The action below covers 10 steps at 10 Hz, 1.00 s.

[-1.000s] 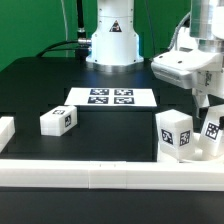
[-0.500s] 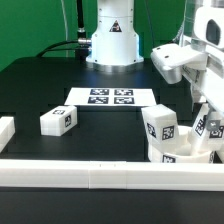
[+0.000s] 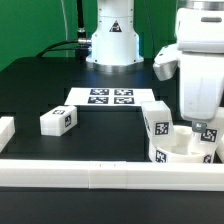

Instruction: Assemble stool

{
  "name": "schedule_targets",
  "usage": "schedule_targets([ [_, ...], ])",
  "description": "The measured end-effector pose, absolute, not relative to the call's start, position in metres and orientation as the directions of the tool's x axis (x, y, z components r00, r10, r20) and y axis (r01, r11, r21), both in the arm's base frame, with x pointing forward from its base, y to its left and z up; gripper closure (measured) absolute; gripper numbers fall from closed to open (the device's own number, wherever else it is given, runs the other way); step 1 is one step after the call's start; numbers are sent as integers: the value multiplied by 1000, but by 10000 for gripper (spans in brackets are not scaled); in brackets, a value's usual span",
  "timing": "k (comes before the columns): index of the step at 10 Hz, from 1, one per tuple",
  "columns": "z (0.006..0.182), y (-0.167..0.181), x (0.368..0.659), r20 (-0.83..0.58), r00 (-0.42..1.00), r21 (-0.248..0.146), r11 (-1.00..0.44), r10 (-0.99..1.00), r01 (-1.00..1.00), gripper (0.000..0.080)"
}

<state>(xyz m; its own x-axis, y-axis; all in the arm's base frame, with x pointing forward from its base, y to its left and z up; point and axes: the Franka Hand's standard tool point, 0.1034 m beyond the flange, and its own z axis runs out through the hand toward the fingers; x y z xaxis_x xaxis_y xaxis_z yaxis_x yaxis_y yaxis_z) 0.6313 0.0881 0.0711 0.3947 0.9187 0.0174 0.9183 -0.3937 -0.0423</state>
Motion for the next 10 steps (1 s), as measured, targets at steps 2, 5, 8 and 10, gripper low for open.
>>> schedule_targets([
  [2, 71, 88, 633, 23, 514, -36, -513, 857, 857, 456],
  [5, 70, 92, 635, 92, 696, -14, -698, 712, 716, 456],
  [8, 70, 93, 636, 101, 838, -34, -840, 536, 541, 456],
  [10, 70, 93, 636, 98, 901, -48, -902, 423, 429, 456],
])
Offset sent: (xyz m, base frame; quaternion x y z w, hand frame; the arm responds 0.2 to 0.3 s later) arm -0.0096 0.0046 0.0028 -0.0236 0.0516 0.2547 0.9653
